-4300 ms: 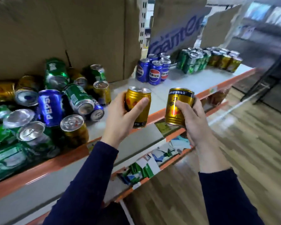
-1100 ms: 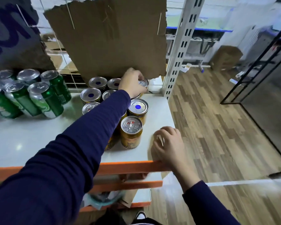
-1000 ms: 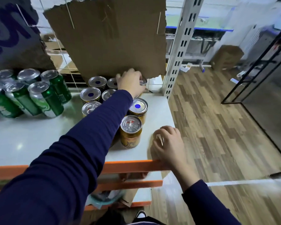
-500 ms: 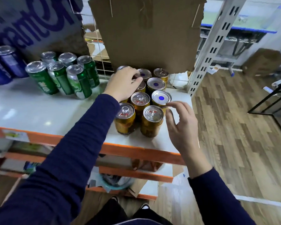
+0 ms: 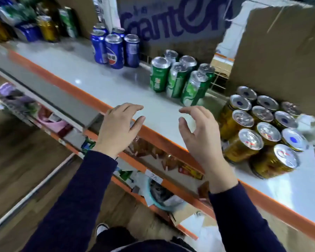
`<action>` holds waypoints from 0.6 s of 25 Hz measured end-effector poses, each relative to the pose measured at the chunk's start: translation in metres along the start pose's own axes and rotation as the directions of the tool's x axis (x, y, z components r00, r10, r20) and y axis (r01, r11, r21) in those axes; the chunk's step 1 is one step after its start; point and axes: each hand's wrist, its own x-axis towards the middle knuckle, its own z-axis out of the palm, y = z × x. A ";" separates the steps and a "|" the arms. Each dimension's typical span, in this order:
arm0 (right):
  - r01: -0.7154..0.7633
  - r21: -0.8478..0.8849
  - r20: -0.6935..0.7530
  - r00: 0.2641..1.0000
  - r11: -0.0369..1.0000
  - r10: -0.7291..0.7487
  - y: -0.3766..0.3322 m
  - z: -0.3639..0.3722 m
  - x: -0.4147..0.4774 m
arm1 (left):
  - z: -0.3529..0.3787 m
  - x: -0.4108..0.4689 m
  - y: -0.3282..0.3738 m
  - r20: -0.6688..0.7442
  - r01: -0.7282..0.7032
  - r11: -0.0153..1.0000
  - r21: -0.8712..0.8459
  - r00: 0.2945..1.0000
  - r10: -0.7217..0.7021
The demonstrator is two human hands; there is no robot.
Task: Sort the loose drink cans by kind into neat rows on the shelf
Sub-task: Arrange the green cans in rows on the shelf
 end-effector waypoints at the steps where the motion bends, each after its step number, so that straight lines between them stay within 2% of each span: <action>1: 0.003 0.020 0.035 0.999 1.000 -0.004 -0.017 0.022 0.005 | -0.013 -0.009 -0.022 -0.016 0.033 0.999 0.010 0.999 -0.033; 8: 0.081 0.150 0.292 0.949 0.985 -0.122 -0.149 0.190 0.039 | -0.107 -0.067 -0.191 -0.083 0.259 0.958 0.121 0.965 -0.250; 15: 0.121 0.201 0.403 0.894 0.972 -0.195 -0.205 0.292 0.089 | -0.142 -0.073 -0.297 -0.126 0.450 0.884 0.126 0.891 -0.435</action>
